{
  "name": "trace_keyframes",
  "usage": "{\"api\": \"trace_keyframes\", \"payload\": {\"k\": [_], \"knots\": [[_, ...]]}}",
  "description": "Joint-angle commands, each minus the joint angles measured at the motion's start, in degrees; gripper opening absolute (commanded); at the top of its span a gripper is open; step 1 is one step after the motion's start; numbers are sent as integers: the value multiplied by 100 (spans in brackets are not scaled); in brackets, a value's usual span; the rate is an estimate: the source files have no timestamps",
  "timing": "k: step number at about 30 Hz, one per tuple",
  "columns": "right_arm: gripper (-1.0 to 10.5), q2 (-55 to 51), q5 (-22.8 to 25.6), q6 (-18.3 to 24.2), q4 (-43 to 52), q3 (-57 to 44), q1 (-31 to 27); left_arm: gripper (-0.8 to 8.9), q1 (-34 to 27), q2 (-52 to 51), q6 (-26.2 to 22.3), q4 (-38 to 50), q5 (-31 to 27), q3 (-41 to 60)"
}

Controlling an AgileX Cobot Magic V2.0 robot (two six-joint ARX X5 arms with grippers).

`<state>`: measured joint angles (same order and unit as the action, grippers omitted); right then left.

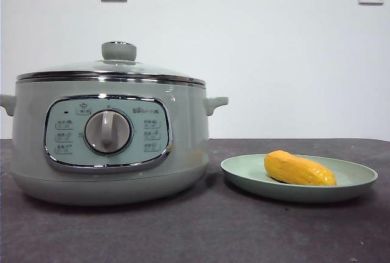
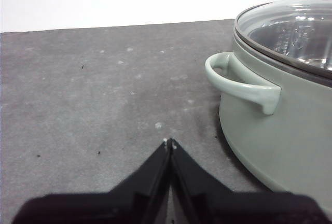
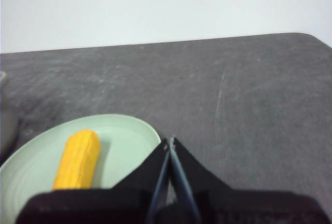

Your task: Take the corn out from the steamer,put the corn on the plate,close the lid

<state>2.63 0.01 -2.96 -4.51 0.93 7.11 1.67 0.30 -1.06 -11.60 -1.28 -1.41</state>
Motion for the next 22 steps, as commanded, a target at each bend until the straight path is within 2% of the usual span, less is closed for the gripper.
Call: {"api": "trace_keyframes", "payload": {"k": [1, 5, 9, 22], "knots": [[2, -101, 11, 52, -254, -59, -11, -3, -20, -17, -24, 24, 0, 85], [2, -129, -17, 26, -584, -59, -11, -3, -20, -17, -24, 24, 0, 85], [2, -39, -76, -323, -581, -59, 11, -3, -17, -17, -24, 24, 0, 85], [2, -22, -72, -317, -581, -57, 11, -3, -20, -17, -24, 24, 0, 85]]}}
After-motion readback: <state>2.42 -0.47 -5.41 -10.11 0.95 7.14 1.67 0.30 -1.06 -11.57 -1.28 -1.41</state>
